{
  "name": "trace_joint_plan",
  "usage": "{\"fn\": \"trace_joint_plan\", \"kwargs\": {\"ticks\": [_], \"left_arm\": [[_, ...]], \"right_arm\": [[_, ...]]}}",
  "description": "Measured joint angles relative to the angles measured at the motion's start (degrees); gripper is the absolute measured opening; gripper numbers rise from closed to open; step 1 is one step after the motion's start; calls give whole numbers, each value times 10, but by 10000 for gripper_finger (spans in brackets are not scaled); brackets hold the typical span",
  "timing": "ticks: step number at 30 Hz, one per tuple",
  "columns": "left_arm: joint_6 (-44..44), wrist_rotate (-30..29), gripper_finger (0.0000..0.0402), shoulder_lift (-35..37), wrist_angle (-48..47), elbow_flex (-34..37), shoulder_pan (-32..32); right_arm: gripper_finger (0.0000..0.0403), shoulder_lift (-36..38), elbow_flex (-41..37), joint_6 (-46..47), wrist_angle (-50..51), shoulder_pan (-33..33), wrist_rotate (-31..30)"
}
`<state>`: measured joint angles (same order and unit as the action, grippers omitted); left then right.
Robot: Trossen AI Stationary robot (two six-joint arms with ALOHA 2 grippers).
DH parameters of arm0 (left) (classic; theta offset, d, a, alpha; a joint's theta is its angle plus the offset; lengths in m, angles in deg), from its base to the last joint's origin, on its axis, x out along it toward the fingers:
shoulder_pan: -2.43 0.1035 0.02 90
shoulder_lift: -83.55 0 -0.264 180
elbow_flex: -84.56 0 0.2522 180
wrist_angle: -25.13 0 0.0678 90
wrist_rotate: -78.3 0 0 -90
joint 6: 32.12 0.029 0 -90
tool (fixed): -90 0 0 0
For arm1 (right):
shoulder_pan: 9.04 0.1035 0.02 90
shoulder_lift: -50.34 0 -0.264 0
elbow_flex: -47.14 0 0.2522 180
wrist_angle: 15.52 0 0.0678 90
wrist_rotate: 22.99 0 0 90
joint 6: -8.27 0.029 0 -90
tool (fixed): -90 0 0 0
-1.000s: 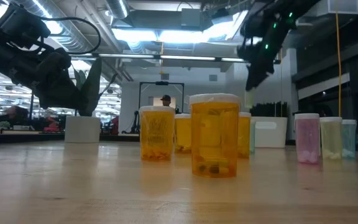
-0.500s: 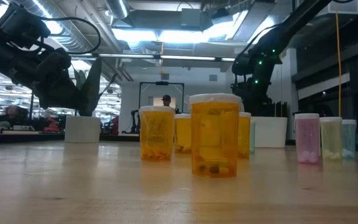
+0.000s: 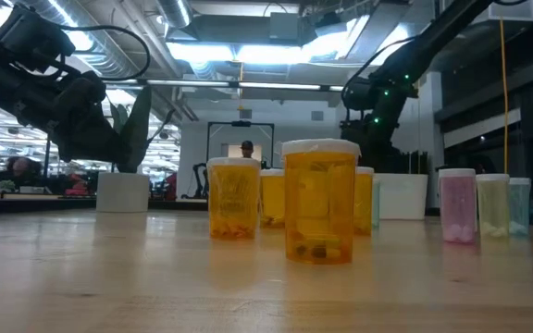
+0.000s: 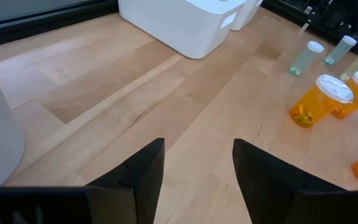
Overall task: Pick and place medicine bottles into bin by pill shape (circle, oval)
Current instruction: Put the small yellow pill bottle into the right white bin, then put the small blue pill bottle into the right white bin
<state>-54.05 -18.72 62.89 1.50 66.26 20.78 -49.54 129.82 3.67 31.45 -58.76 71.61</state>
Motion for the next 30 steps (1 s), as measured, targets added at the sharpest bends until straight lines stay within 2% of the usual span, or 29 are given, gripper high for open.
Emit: {"fn": "trace_joint_plan", "kwargs": {"ticks": [7,17,30], "left_arm": [[0,0,182,0,0,0,0],[0,0,182,0,0,0,0],[0,0,182,0,0,0,0]], "right_arm": [[122,0,0,-4,-3,0,-4],[155,0,0,-5,-3,0,-4],[159,0,0,-6,-12,0,-6]]}}
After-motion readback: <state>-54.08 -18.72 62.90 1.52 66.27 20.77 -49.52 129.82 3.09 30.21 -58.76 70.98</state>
